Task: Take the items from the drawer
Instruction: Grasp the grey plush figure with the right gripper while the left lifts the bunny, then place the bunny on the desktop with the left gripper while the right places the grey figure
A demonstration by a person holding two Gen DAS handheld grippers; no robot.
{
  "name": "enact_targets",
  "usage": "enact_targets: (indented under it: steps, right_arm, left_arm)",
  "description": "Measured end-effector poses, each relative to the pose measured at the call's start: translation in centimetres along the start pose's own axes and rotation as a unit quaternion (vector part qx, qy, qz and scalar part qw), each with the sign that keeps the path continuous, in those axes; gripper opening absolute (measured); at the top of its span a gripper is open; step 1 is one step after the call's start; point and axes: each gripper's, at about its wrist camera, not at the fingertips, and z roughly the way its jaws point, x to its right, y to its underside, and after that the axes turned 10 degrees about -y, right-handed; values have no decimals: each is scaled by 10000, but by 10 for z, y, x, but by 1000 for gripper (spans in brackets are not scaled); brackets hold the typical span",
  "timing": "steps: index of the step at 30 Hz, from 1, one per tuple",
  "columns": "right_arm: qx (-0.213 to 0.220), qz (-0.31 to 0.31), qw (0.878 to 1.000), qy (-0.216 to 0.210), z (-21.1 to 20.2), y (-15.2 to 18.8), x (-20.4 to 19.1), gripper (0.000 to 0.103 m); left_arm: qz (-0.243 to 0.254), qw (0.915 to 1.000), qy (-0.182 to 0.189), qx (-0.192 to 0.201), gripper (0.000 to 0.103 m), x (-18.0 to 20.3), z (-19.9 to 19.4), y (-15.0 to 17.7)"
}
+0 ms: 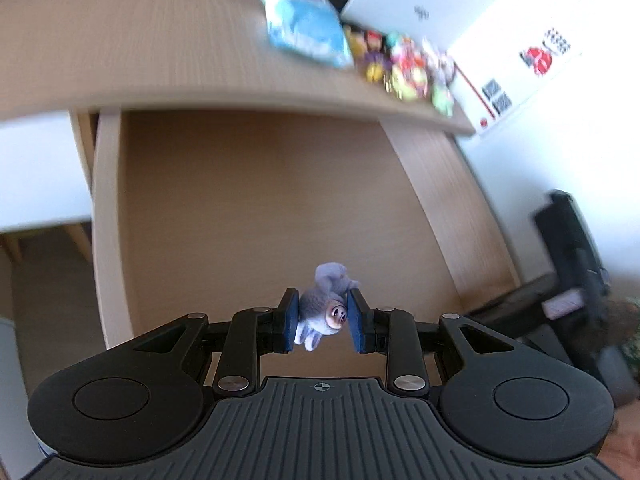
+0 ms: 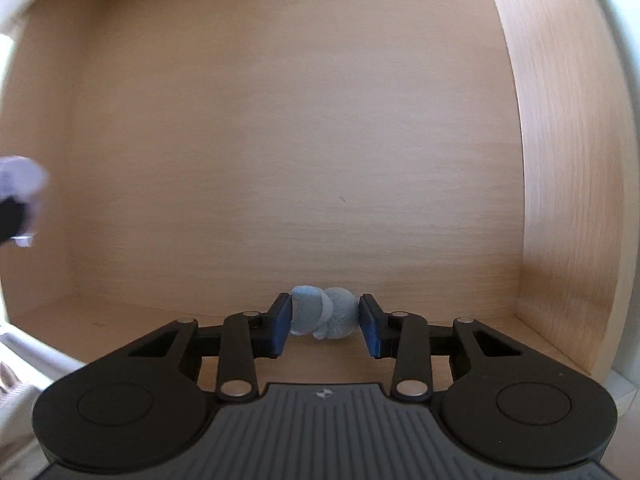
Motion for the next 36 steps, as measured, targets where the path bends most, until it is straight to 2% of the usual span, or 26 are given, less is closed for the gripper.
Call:
enact_targets:
  steps: [4, 7, 10, 14, 16, 18, 20, 24, 27, 36]
  right_arm:
    - [658, -168, 9976, -92, -33, -1, -9, 36]
    - [1237, -446, 9913, 12, -56, 0, -19, 36]
    - [1663, -602, 9842, 69, -70, 2, -26, 36]
    - [1843, -478, 9816, -162, -78, 4, -24, 36]
    - [1889, -441, 9809, -166, -77, 2, -35, 36]
    - [1898, -419, 9808, -153, -79, 13, -17, 36]
    - [1856, -307, 9821, -112, -76, 9, -7, 36]
    - [1760, -159, 9843, -32, -64, 4, 4, 36]
    - [1744, -187, 9845, -34, -59, 2, 5, 36]
    - [1834, -642, 9809, -47, -61, -25, -25, 36]
  left_arm:
    - [-13, 9958, -413, 821, 29, 2, -14, -36]
    - [-150, 9845, -758, 1571, 29, 2, -20, -78]
    - [-83, 9757, -1079, 1903, 30, 7, -5, -117]
    - [39, 9786, -1219, 1659, 30, 13, 41, -144]
    - [108, 9782, -1126, 1739, 33, 12, 52, -144]
    - [157, 9753, -1281, 1793, 37, 15, 57, -143]
    - [164, 9742, -1337, 1812, 38, 15, 60, -142]
    - [8, 9770, -1425, 1585, 37, 6, 60, -139]
    - [-28, 9776, -1418, 1554, 37, 0, 55, -131]
    - [-172, 9829, -1182, 1398, 37, -5, 33, -103]
